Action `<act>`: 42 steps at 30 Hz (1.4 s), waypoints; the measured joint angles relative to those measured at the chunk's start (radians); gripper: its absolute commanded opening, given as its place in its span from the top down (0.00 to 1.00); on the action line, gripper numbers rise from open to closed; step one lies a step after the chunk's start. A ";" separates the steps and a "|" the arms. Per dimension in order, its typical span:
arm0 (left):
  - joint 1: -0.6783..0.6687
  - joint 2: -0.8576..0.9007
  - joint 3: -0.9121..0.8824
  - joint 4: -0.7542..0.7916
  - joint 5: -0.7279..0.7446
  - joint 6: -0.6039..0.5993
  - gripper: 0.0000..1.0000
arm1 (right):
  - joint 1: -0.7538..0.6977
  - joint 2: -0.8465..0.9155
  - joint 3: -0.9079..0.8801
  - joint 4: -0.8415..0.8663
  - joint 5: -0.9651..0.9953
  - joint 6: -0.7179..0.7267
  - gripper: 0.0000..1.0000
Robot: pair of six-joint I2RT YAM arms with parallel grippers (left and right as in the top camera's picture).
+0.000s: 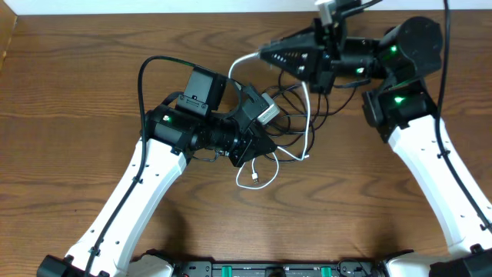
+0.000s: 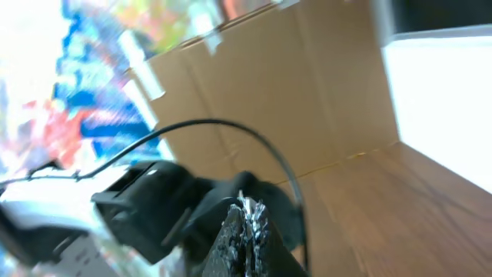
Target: Untangle cables
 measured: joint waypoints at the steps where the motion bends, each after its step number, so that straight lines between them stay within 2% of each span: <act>1: 0.000 0.000 0.000 0.000 0.001 -0.001 0.93 | -0.010 0.000 0.000 0.000 0.014 0.006 0.99; 11: 0.000 0.000 0.000 0.011 0.003 -0.011 0.92 | -0.100 0.000 0.000 -0.008 0.115 0.024 0.99; 14: 0.009 0.000 0.000 0.077 0.004 -0.062 0.93 | -0.153 0.000 0.000 -0.057 0.134 0.026 0.99; 17: 0.050 0.000 0.000 0.167 0.006 -0.146 0.93 | -0.210 0.000 0.002 -0.175 0.146 0.021 0.99; 18: 0.068 0.000 0.001 0.192 0.006 -0.173 0.92 | -0.226 0.000 0.002 -0.224 0.149 0.016 0.91; 19: 0.088 0.000 0.002 0.211 0.004 -0.202 0.93 | -0.239 0.000 0.002 -0.272 0.154 0.012 0.80; 22: 0.151 0.000 0.002 0.259 0.001 -0.288 0.92 | -0.256 0.000 0.002 -0.446 0.168 -0.030 0.31; 24: 0.178 0.000 0.002 0.277 -0.003 -0.325 0.93 | -0.254 0.000 0.002 -0.552 0.175 -0.068 0.14; 26: 0.188 0.000 0.002 0.293 -0.005 -0.351 0.93 | -0.251 0.000 0.002 -0.646 0.193 -0.106 0.09; 30: 0.196 0.000 0.002 0.383 -0.007 -0.406 0.93 | -0.251 0.000 0.002 -0.772 0.238 -0.172 0.05; 36: 0.254 0.000 0.002 0.632 -0.010 -0.571 0.93 | -0.251 0.000 0.002 -0.857 0.270 -0.237 0.02; 42: 0.323 0.000 0.005 0.953 -0.016 -0.773 0.93 | -0.251 0.000 0.002 -0.909 0.280 -0.293 0.01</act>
